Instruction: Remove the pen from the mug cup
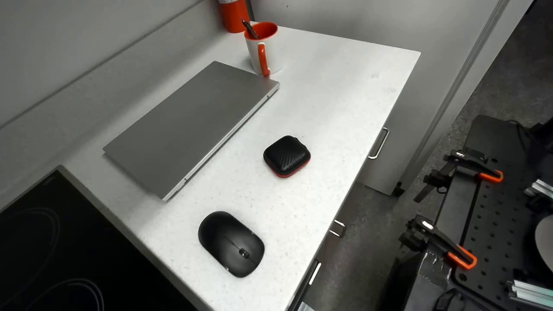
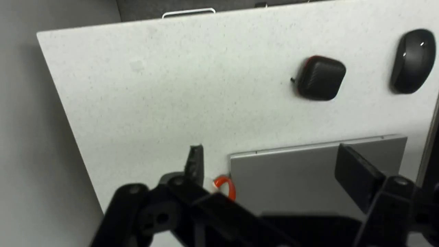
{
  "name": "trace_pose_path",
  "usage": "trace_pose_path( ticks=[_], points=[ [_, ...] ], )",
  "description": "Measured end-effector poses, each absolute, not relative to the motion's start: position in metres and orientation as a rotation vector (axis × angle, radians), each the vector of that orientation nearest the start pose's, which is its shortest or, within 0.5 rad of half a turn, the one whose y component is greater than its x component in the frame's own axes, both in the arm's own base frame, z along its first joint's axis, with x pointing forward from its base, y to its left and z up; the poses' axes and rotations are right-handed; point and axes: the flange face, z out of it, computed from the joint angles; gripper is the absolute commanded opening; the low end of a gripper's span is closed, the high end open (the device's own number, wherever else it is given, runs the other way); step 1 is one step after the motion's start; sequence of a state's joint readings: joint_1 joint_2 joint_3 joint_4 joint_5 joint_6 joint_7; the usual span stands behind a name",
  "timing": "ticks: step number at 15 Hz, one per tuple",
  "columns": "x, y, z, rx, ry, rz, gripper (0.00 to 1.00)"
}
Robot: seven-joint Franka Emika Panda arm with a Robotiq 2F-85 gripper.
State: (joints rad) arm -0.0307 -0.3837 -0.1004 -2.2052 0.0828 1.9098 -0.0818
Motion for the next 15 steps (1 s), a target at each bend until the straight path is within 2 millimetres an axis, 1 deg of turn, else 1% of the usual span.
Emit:
trace_pose_path(
  ticks=[2, 4, 9, 10, 12, 13, 15],
  points=[
    [0.462, -0.056, 0.527, -3.049, 0.123, -0.182, 1.00],
    [0.468, -0.055, 0.520, -3.053, 0.127, -0.174, 1.00],
    [0.469, -0.057, 0.523, -3.052, 0.132, -0.191, 1.00],
    [0.472, -0.057, 0.524, -3.051, 0.149, -0.222, 1.00],
    [0.484, -0.057, 0.521, -3.045, 0.200, -0.316, 1.00],
    [0.492, -0.056, 0.516, -3.041, 0.228, -0.358, 1.00],
    [0.512, -0.057, 0.500, -3.030, 0.294, -0.435, 1.00]
  ],
)
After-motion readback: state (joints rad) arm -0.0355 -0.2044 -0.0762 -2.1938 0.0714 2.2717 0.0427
